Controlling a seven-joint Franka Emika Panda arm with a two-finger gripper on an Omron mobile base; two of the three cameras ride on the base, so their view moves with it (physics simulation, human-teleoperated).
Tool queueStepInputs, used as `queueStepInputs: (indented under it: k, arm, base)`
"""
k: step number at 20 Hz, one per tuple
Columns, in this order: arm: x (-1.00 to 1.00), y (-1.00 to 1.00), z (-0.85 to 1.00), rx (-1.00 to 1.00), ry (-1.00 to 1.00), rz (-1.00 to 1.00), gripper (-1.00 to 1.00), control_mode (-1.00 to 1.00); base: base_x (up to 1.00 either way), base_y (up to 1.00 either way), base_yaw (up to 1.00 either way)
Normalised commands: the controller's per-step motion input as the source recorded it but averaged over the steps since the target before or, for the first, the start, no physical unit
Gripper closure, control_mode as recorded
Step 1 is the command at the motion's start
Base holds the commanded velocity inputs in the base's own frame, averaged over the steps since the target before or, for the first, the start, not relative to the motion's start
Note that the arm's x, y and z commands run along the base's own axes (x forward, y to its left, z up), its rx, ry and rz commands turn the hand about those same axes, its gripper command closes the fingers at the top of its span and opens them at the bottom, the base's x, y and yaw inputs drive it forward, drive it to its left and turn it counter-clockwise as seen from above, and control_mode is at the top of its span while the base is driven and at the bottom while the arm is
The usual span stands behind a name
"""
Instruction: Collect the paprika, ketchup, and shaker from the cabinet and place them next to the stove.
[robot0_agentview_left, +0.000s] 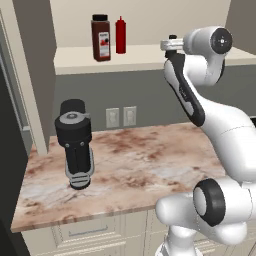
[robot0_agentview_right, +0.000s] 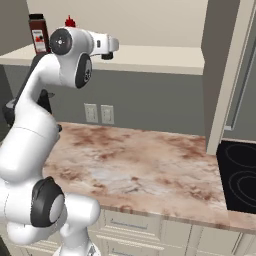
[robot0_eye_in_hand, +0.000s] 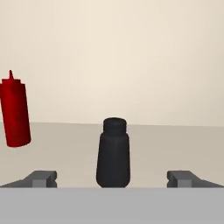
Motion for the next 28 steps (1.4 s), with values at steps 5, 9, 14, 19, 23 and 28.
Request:
queueStepInputs:
  k: [5,9,14,19,23,28]
  arm:
    - [0.48,0.00,-0.02,0.00,0.09,0.00,-1.00,-1.00]
    - [0.32,-0.01,-0.16,0.00,0.06,0.01,-1.00,-1.00]
    - [0.21,-0.02,-0.17,0.00,0.04,0.01,-1.00,-1.00]
    - [0.22,-0.09,-0.10,0.00,0.02,0.00,-1.00,-1.00]
    - [0.24,-0.03,-0.08,0.00,0.05,0.00,-1.00,-1.00]
    - [0.27,0.00,-0.12,0.00,0.09,0.00,-1.00,-1.00]
  base:
    - [0.00,0.00,0.00]
    - [0.00,0.00,0.00]
    - [0.00,0.00,0.00]
    - [0.00,0.00,0.00]
    - [0.00,0.00,0.00]
    - [0.00,0.00,0.00]
